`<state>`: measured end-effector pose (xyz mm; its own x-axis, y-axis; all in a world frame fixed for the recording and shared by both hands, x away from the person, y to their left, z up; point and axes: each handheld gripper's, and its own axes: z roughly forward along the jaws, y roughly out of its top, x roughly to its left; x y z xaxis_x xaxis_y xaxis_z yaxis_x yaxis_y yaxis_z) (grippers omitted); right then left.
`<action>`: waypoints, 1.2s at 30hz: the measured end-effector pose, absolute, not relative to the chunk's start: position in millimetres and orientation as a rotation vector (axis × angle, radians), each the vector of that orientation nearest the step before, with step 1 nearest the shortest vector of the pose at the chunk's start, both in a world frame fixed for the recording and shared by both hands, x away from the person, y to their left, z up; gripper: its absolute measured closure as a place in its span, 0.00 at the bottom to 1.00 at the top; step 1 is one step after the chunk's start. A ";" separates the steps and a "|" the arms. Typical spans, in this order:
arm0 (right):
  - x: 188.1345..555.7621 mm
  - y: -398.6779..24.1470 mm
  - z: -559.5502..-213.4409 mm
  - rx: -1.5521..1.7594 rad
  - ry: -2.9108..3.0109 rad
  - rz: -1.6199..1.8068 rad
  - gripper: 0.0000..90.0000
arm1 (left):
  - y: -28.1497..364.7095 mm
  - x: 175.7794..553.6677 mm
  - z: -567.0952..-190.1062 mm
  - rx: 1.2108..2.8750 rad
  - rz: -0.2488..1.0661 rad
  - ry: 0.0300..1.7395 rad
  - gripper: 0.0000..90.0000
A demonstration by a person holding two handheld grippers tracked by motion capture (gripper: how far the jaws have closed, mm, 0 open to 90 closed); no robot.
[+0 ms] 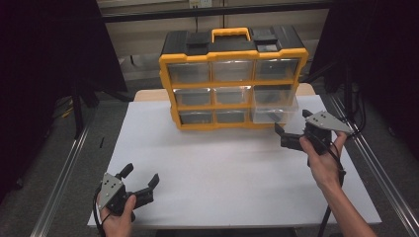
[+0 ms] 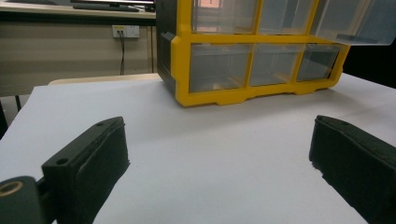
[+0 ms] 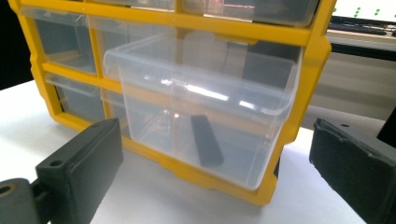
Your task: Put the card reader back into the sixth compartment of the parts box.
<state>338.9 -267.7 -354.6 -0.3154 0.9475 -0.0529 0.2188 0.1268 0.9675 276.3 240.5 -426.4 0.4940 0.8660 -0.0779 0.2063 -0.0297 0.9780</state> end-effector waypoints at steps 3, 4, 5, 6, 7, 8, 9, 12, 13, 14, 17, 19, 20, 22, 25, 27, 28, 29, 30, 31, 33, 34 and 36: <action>332.7 -268.9 -359.3 1.152 1.652 1.245 0.02 | 240.6 276.1 -426.4 1.542 0.690 0.964 0.05; 330.4 -269.4 -360.9 1.154 1.648 1.242 0.02 | 240.5 276.0 -426.4 1.542 0.690 0.964 0.05; 328.3 -269.8 -362.7 1.155 1.641 1.243 0.02 | 240.7 276.0 -426.3 1.542 0.690 0.963 0.05; 326.2 -270.4 -364.5 1.154 1.638 1.246 0.02 | 240.6 275.9 -426.3 1.541 0.690 0.963 0.05; 324.0 -271.0 -366.5 1.154 1.641 1.252 0.02 | 240.5 275.8 -426.4 1.541 0.690 0.962 0.05; 321.8 -271.4 -368.6 1.162 1.636 1.252 0.02 | 240.3 275.7 -426.4 1.541 0.690 0.964 0.05; 319.7 -271.9 -370.8 1.164 1.636 1.251 0.02 | 240.2 275.7 -426.4 1.540 0.690 0.964 0.05; 313.7 -273.1 -377.6 1.172 1.632 1.245 0.02 | 239.8 275.5 -426.5 1.543 0.692 0.963 0.05; 311.8 -273.4 -379.9 1.172 1.633 1.250 0.02 | 239.9 275.4 -426.5 1.546 0.695 0.962 0.05; 309.9 -274.0 -381.8 1.172 1.637 1.257 0.02 | 239.7 275.3 -426.5 1.546 0.697 0.962 0.05; 304.0 -275.2 -387.0 1.173 1.631 1.264 0.02 | 239.5 275.2 -426.5 1.545 0.701 0.965 0.05; 300.1 -276.2 -390.6 1.175 1.635 1.270 0.02 | 239.6 275.2 -426.4 1.548 0.702 0.964 0.05; 298.2 -276.8 -392.7 1.177 1.640 1.266 0.02 | 239.6 275.2 -426.3 1.547 0.702 0.963 0.05; 294.6 -277.7 -398.1 1.187 1.651 1.248 0.03 | 239.8 275.0 -426.2 1.547 0.703 0.961 0.05; 288.5 -280.3 -407.0 1.197 1.664 1.247 0.03 | 239.8 275.0 -426.3 1.540 0.699 0.967 0.05; 284.0 -282.1 -412.1 1.204 1.652 1.254 0.03 | 239.8 274.8 -426.3 1.543 0.703 0.970 0.05; 281.7 -283.6 -414.4 1.206 1.653 1.255 0.03 | 239.7 275.1 -426.6 1.542 0.702 0.973 0.05; 279.3 -284.9 -416.5 1.217 1.647 1.253 0.03 | 239.3 275.3 -426.8 1.536 0.703 0.978 0.05; 276.9 -286.2 -418.5 1.219 1.635 1.257 0.03 | 239.4 275.5 -426.9 1.536 0.707 0.980 0.05; 274.5 -287.8 -420.8 1.219 1.618 1.266 0.03 | 239.9 275.5 -426.8 1.536 0.706 0.980 0.05; 271.0 -289.9 -425.8 1.237 1.619 1.274 0.02 | 240.1 275.4 -426.6 1.533 0.705 0.980 0.05; 269.8 -290.2 -428.0 1.247 1.623 1.267 0.02 | 240.2 275.5 -426.6 1.534 0.705 0.980 0.05; 268.9 -290.0 -430.2 1.264 1.629 1.277 0.02 | 240.1 276.0 -426.7 1.536 0.702 0.976 0.04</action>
<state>268.9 -290.0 -430.2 -0.2781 0.9597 0.0403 0.2680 0.0372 0.9627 276.0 240.1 -426.7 0.4789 0.8745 -0.0761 0.2057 -0.0275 0.9782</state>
